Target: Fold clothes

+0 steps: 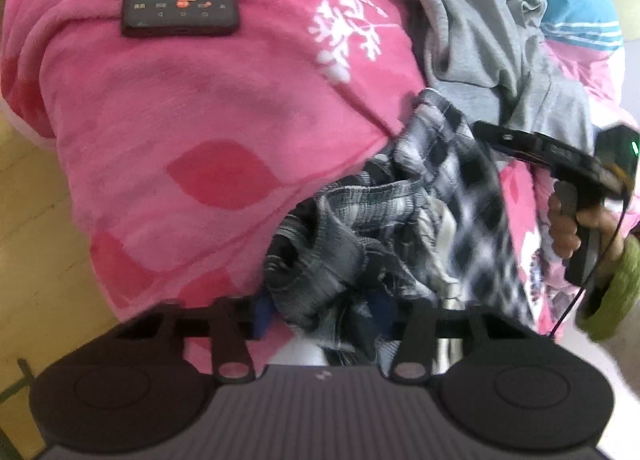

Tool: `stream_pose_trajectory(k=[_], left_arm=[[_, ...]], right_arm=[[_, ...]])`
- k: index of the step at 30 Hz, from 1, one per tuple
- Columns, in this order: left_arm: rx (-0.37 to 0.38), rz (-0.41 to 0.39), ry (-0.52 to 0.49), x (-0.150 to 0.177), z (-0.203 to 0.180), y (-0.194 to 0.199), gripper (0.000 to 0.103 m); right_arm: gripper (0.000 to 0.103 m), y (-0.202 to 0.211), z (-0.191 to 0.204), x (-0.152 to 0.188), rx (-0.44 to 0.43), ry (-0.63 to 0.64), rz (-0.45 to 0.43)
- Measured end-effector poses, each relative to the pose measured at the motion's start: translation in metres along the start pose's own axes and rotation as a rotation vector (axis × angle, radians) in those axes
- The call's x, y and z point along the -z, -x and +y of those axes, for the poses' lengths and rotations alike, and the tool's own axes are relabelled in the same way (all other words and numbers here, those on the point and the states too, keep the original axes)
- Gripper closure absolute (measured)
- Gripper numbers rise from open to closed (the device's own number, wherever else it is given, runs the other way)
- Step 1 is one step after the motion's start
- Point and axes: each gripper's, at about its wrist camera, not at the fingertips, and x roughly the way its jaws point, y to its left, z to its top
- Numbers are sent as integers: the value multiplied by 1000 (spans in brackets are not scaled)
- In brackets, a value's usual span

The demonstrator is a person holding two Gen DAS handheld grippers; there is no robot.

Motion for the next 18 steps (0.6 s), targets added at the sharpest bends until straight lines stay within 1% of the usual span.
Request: stream_pose_trajectory(k=[1,2,4,6,8,11,12,13,14,15,16,17,18], left_arm=[[-8,-2,-14,1,0,-1,67],[-9,0,-26,1,1,-1,70],[0,8,-36,1,4,-2,71],[20,17,-33,-1,8,-3,70],[40,32,-19,-5,12,-4,69],[59,48,-10,-9,16,-7,68],[61,51,-13,-10,16,-7,68],[56,50,-29,-9,15,-7,69],[51,48,-46,-9,13,-7,72],[45,46,-63,-9,12,-7,77],[35,38,-81,-7,10,-6,79],[35,22,-89,-6,7,-4,85],[35,7,-98,-4,5,-1,87]], right_arm=[[53,-4,4,3,-37,2,40],[55,-5,8,7,-80,9,79],[55,-2,20,14,-151,60,135],[54,5,29,17,-150,107,157],[53,10,26,10,-139,105,140],[48,-4,6,-14,-139,13,110],[48,-14,-2,-20,-153,-26,119],[48,-28,-8,-25,-172,-65,153],[45,-42,-14,-28,-192,-104,192],[46,-49,-17,-29,-213,-125,205],[53,-50,-15,-28,-237,-116,213],[81,-49,-11,-27,-262,-102,222],[85,-43,-6,-24,-258,-81,212]])
